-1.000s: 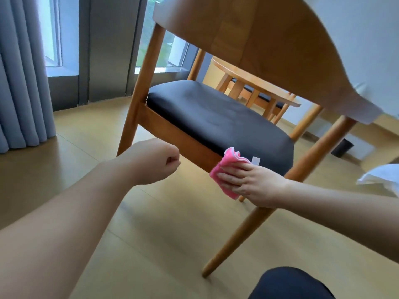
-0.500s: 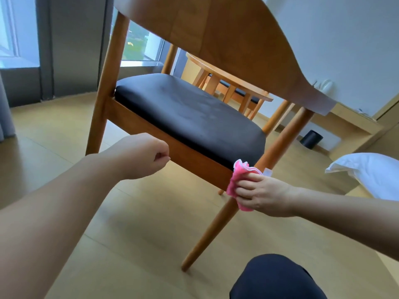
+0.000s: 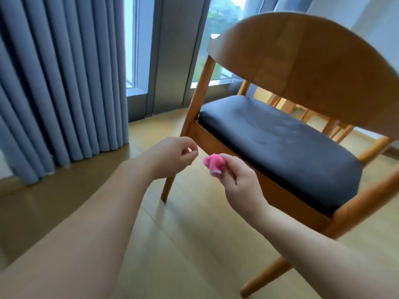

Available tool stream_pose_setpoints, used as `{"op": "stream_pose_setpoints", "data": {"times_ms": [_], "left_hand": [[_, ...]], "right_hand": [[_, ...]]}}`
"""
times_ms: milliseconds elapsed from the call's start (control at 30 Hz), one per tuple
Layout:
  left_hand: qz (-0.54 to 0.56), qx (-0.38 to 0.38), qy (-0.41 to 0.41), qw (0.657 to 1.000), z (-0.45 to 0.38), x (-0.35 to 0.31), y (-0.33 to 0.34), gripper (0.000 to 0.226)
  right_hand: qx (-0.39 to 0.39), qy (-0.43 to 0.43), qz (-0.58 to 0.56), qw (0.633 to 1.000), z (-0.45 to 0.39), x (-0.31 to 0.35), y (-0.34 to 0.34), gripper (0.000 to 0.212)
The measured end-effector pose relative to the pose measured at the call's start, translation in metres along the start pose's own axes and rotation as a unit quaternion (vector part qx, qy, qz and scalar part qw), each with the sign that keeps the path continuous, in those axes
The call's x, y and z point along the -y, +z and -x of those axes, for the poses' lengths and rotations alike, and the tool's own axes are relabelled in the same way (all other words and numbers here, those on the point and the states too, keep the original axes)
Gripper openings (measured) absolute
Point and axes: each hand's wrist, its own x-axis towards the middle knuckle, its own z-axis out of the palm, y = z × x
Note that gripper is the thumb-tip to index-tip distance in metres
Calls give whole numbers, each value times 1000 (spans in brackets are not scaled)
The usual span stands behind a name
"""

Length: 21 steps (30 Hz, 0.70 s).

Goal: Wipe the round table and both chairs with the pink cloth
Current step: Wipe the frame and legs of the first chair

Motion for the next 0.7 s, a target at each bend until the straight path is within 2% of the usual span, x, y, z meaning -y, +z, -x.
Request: {"op": "stream_pose_setpoints", "data": {"times_ms": [167,267,367,500,633,700], "left_hand": [[19,-12,-74,997,38,-45,-101,9],[26,-38,-97,994,48,-99,-180,13],[22,-94,-108,989,41,-162,-261,20],[77,-125,-102,984,9,-257,-369,29],[100,-132,-88,982,-31,-347,-463,31],[97,-132,-82,983,-51,-379,-498,31]], "right_hand": [[32,70,-240,968,-38,95,27,19],[51,67,-293,952,-67,171,15,23],[66,48,-317,945,-117,255,-24,20],[117,-7,-348,930,-198,369,-99,24],[165,15,-389,906,-268,458,-178,42],[191,17,-398,897,-294,488,-213,41]]}}
